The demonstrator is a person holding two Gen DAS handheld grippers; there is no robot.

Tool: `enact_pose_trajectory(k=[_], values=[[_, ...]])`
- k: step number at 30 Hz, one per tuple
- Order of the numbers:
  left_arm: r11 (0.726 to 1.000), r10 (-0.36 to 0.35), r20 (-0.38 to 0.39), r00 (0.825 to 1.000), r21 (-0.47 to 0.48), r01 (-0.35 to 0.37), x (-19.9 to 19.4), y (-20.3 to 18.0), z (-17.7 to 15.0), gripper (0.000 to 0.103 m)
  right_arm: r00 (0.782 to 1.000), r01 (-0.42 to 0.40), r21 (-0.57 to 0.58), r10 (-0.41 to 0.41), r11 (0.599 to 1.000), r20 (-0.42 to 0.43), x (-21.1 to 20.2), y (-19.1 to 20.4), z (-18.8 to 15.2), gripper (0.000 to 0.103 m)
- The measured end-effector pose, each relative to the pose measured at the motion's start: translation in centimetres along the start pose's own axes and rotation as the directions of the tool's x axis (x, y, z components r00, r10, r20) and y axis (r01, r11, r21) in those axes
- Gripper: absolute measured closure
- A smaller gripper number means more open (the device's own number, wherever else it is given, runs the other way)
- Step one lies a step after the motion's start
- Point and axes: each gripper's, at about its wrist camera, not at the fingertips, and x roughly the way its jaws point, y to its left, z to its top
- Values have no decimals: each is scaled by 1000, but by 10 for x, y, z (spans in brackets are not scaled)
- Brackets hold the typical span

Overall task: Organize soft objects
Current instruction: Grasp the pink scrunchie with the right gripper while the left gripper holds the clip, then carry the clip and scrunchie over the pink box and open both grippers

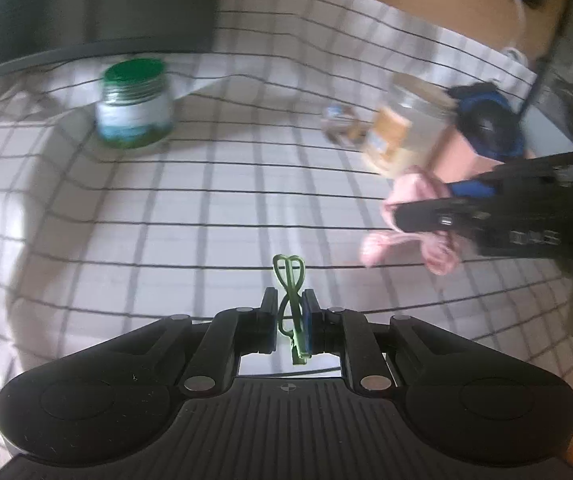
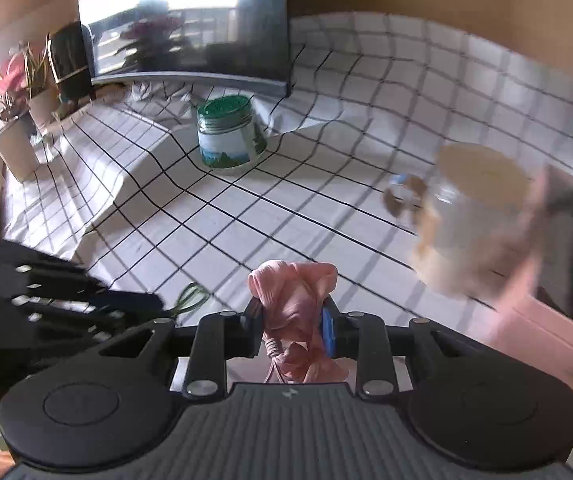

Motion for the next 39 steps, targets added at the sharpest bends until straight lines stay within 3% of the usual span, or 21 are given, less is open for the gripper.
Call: enact_pose_trajectory(k=[4,8,13,16,19,22,24,26,29,33,37,39], values=[[993,-95,-22,995,63,96,3,-30,1,88,996,84,33,-85,996,22,-48,-14,-25,75],[969,-189,-45,981,155,194,9,-70,9,88,974,221,112,-226,969,32,-92,-37,-52,76],[924,-292,11,956,262,279,7,-120,48,88,940,322,219,-339,921,44,-135,-62,-83,75],[903,-317,70,946,327,279,11,-148,84,88,923,354,277,-382,893,52,-150,-72,-100,75],[914,-316,137,939,311,262,26,-168,124,88,911,370,327,-408,870,56,-158,-79,-113,75],[929,-340,192,920,217,298,62,-170,165,86,909,369,362,-413,856,53,-160,-86,-121,75],[952,-287,158,945,160,262,91,-174,179,86,907,371,363,-417,855,55,-162,-86,-123,75],[963,-262,152,953,108,247,109,-171,181,85,904,373,359,-422,856,67,-163,-88,-120,75],[958,-287,166,944,56,281,105,-156,176,85,898,371,356,-429,858,96,-164,-99,-107,75],[949,-313,185,931,41,311,77,-138,159,85,895,344,341,-415,875,163,-168,-121,-73,75],[946,-325,161,932,37,323,44,-128,125,85,897,296,318,-376,901,232,-158,-155,-27,75],[945,-328,134,935,32,327,34,-123,102,85,909,265,330,-349,906,228,-138,-166,1,75]])
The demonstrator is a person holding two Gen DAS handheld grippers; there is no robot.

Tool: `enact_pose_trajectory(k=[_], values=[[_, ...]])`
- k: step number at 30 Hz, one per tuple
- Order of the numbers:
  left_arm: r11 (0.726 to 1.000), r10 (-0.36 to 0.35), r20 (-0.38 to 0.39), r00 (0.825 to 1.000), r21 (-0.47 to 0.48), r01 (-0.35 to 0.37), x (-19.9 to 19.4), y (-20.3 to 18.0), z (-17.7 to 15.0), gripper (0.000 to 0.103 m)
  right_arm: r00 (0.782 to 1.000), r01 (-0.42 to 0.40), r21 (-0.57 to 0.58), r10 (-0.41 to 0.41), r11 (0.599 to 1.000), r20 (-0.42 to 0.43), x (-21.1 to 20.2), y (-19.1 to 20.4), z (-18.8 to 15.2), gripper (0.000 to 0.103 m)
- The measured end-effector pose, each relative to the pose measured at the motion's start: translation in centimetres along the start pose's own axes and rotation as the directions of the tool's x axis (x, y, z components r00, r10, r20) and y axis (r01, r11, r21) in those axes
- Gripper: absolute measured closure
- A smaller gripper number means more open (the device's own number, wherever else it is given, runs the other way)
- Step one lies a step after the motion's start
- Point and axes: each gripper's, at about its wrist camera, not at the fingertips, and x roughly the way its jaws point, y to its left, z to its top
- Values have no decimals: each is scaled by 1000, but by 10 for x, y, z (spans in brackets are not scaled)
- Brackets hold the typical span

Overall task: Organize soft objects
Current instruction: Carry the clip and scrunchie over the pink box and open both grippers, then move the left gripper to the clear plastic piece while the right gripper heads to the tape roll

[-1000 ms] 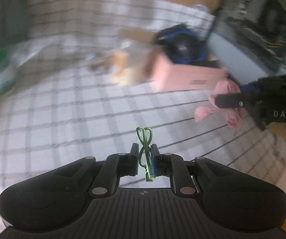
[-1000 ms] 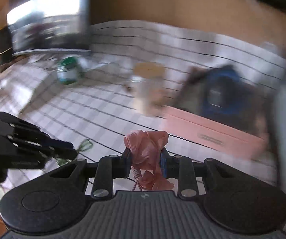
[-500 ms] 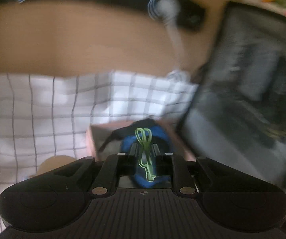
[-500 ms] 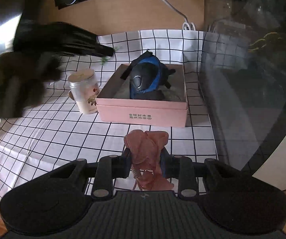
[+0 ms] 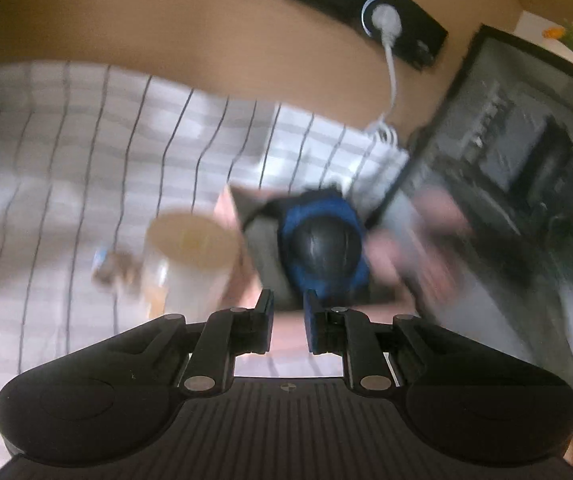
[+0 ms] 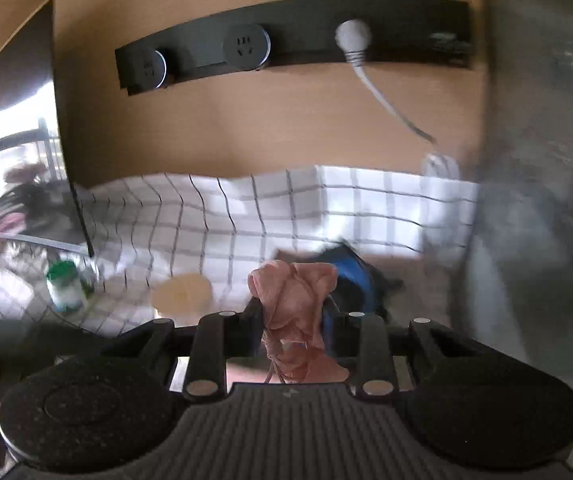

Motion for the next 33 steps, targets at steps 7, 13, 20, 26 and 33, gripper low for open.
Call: enact_pose_trajectory(k=[7,13,20,26,33], values=[[994,77,-79,994,-68,-83,-45,36,-57,85,958,32,61,-13,998,-287,135,9,17,75],[961,192,-67,979,-189,-202,-82,85,-74,85,878,130,65,-85,989,-471,190,11,-8,75],[949,210,-68,975,-226,-220,-97,112,-83,85,859,147,-12,-134,989,-493,200,27,-11,59],[955,188,-65,980,-222,-198,-101,134,-82,85,865,186,35,-147,982,-481,169,18,-16,27],[956,163,-67,984,-236,-174,-84,161,-67,85,885,238,-66,-245,969,-395,107,29,21,24]])
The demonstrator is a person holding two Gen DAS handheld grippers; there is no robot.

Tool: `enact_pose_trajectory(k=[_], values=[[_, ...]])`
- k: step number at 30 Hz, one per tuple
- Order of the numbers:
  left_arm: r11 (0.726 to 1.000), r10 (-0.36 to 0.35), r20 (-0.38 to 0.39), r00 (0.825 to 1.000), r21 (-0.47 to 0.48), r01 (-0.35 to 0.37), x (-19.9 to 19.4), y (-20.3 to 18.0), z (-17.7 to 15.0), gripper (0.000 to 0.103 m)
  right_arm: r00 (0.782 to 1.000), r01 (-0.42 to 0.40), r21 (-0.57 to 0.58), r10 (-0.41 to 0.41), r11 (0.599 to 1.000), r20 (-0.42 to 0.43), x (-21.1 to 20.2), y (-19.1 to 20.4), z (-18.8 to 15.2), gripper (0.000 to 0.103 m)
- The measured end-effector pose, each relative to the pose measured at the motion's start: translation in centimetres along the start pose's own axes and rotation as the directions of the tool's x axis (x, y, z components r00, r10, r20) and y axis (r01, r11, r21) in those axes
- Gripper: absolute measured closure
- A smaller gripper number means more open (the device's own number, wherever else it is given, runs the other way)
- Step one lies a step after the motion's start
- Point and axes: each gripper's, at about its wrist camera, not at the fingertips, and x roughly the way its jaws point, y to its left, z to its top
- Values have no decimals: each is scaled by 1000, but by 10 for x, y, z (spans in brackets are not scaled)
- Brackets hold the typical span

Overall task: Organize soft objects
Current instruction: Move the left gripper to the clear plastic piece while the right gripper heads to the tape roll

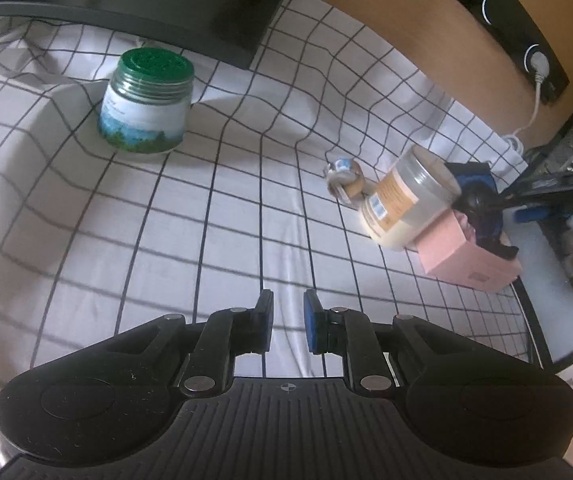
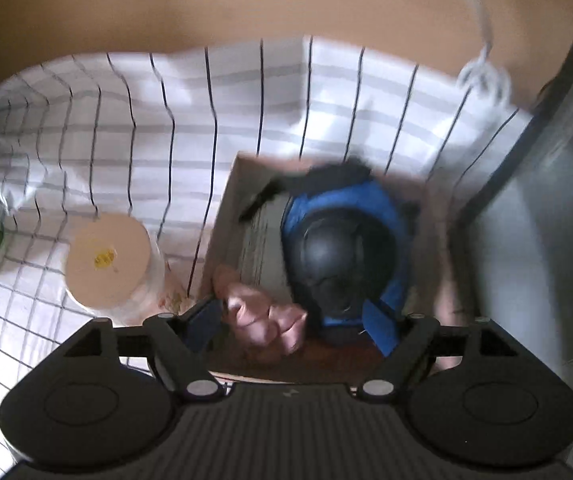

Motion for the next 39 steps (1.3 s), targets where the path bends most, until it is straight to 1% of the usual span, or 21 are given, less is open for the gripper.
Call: enact_pose_trajectory(k=[3,4,7,9,12,14,16,17,18,19,20,21,23,25,27,28,30,32,34,36,39], values=[[1000,-11,3,1000,29,11,8,-4,10,85,999,-44,8,44,999,31,-29,0,19,22],[999,-17,10,1000,39,16,11,-6,14,85,997,-72,12,71,997,36,-37,1,27,19],[999,-28,25,999,45,27,25,-13,25,85,983,-182,48,181,982,21,-43,11,60,16],[998,-36,35,999,56,34,36,-20,34,85,965,-259,81,261,963,-19,-33,19,79,16],[993,-25,48,999,114,19,55,-34,52,85,925,-349,125,362,929,-113,3,38,99,16],[994,-22,54,998,108,16,69,-39,71,85,914,-362,100,374,927,-155,28,55,106,16],[995,-30,93,995,99,21,83,-43,90,85,914,-372,41,374,927,-157,42,68,107,17],[994,-30,112,993,105,18,92,-45,98,85,917,-364,17,362,931,-166,52,75,108,19],[992,-37,124,992,123,22,104,-49,107,85,924,-341,9,337,940,-180,60,80,111,29],[990,-47,125,991,138,29,115,-53,115,85,925,-335,9,330,942,-187,66,82,113,42],[988,-55,123,991,147,36,128,-57,122,85,922,-344,7,339,939,-188,69,83,114,44],[987,-62,116,991,152,44,140,-60,128,85,921,-350,0,345,937,-180,72,82,116,44],[977,-77,45,996,202,66,166,-65,134,85,925,-346,-14,338,938,-171,75,79,115,44],[957,-62,-48,997,281,73,183,-68,133,85,918,-360,-16,352,933,-185,81,76,115,44],[939,-33,-86,996,339,60,185,-66,124,85,912,-374,-23,363,927,-189,84,74,114,44],[932,-18,-99,995,358,53,183,-65,120,82,912,-379,-31,367,925,-185,84,73,114,44],[926,-9,-105,994,376,48,170,-59,111,83,909,-390,-46,377,920,-177,83,77,115,44],[917,29,-101,995,400,14,157,-55,101,83,902,-408,-54,393,911,-180,83,86,114,44],[911,69,-107,992,412,-19,143,-49,89,85,892,-430,-68,412,900,-183,79,97,112,44],[907,108,-115,987,419,-50,129,-40,76,86,883,-450,-89,429,888,-192,73,113,108,44],[909,124,-99,987,410,-73,105,-28,51,85,872,-473,-149,438,868,-218,68,142,93,44]])
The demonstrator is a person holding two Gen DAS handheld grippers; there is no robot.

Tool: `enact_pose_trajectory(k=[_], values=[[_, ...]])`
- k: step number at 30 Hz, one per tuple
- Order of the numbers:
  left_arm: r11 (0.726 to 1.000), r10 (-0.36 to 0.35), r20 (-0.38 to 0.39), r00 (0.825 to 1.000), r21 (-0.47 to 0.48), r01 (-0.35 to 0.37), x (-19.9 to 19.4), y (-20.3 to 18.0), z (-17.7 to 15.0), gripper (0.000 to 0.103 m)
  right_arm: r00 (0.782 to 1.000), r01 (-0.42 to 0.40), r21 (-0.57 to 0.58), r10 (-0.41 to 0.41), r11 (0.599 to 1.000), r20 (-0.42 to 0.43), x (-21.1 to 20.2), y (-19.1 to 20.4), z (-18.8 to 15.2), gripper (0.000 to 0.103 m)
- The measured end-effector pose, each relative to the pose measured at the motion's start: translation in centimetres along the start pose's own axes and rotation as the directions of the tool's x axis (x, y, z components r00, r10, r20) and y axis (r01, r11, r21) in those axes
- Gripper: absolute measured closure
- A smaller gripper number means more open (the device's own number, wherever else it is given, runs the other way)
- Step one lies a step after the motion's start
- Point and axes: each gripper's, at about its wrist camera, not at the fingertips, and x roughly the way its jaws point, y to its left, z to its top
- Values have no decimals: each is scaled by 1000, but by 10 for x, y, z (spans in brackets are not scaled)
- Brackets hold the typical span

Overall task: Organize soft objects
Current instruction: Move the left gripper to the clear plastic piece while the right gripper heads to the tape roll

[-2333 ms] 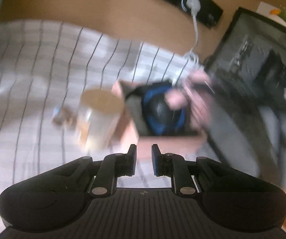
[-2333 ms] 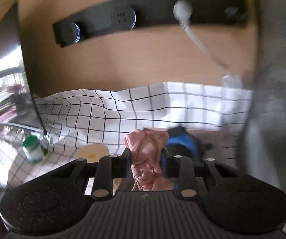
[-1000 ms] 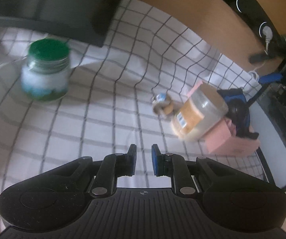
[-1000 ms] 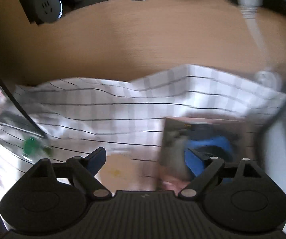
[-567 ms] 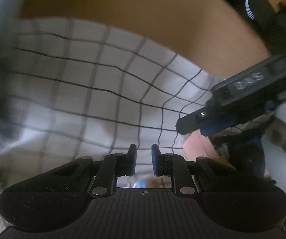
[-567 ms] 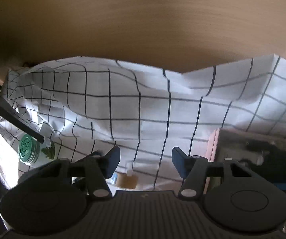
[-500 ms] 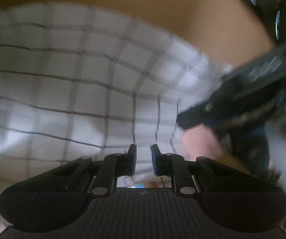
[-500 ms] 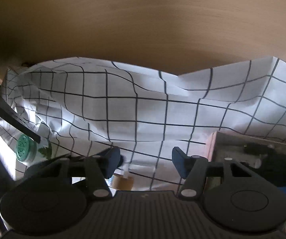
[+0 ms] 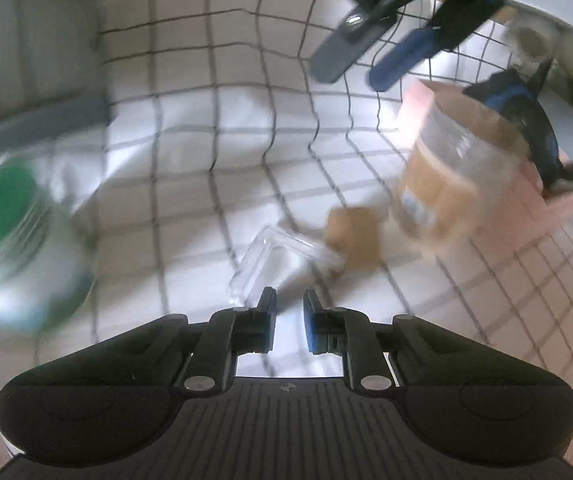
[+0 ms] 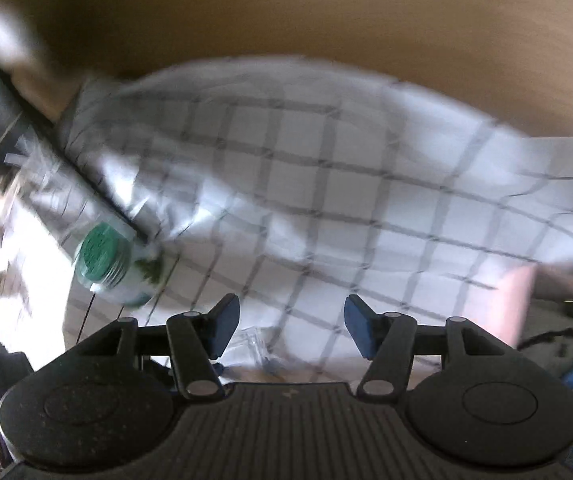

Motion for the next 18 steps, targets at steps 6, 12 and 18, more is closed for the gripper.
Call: enact_pose_trajectory(k=[6,12,18], values=[[985,-4,42,999,-171,11,-42,14,-43,86,996,28,-92,-35,995,-81,43,49,-26,44],[945,-5,95,995,-324,36,-78,24,-75,86,985,110,-180,-131,978,-111,76,67,-34,44],[920,9,104,995,-390,32,-100,30,-99,86,977,90,-150,-117,985,-179,84,64,-45,57]])
